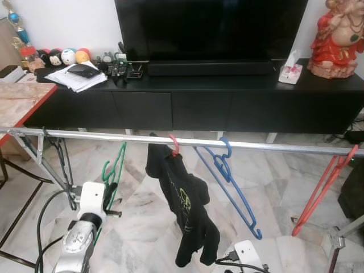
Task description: Hang hanger
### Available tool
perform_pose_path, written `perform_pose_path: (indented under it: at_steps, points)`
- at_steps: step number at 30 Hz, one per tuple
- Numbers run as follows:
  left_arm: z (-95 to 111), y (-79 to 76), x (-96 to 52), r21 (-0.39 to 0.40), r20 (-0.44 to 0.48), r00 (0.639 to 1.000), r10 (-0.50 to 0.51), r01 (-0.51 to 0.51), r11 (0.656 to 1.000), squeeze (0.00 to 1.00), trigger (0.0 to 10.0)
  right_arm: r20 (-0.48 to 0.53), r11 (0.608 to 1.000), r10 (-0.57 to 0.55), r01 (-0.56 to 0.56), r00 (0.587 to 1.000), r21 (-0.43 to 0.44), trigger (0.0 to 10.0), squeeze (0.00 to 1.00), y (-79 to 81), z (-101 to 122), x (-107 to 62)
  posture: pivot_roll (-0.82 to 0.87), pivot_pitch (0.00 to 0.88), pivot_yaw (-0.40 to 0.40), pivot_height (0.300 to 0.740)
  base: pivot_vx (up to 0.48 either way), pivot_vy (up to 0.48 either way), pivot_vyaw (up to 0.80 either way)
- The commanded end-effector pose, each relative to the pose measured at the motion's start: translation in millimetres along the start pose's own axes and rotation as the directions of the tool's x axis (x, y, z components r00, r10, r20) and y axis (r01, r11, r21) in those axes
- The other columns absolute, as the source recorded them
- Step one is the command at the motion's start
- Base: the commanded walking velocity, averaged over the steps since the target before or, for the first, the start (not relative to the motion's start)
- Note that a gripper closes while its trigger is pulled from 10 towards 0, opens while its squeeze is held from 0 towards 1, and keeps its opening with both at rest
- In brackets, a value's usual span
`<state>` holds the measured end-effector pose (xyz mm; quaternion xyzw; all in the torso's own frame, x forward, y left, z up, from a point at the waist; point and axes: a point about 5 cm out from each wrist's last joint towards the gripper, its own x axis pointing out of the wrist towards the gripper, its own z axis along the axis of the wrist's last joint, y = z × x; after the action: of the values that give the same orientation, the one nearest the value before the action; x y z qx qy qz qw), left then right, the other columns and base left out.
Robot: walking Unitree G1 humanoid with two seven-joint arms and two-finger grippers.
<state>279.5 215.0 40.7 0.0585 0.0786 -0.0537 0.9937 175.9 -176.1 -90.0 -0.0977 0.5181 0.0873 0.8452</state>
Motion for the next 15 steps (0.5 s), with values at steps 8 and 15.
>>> perform_pose_path:
  at_steps: [8,15]
  points:
    - [6.0,2.1,10.5,-0.014,-0.019,1.000,-0.005,0.005,1.000,0.00,10.0,0.005,1.000,-0.002,0.002,1.000,-0.001,10.0,0.00,1.3,1.8,0.3,-0.03,0.000,0.050,0.740,0.000,0.000,0.00]
    - [36.0,0.8,33.9,-0.066,0.074,0.997,0.005,0.000,0.998,0.00,10.0,0.005,1.000,-0.003,0.003,1.000,-0.001,10.0,0.00,1.1,1.0,0.2,-0.04,0.000,0.051,0.740,0.000,0.000,0.00]
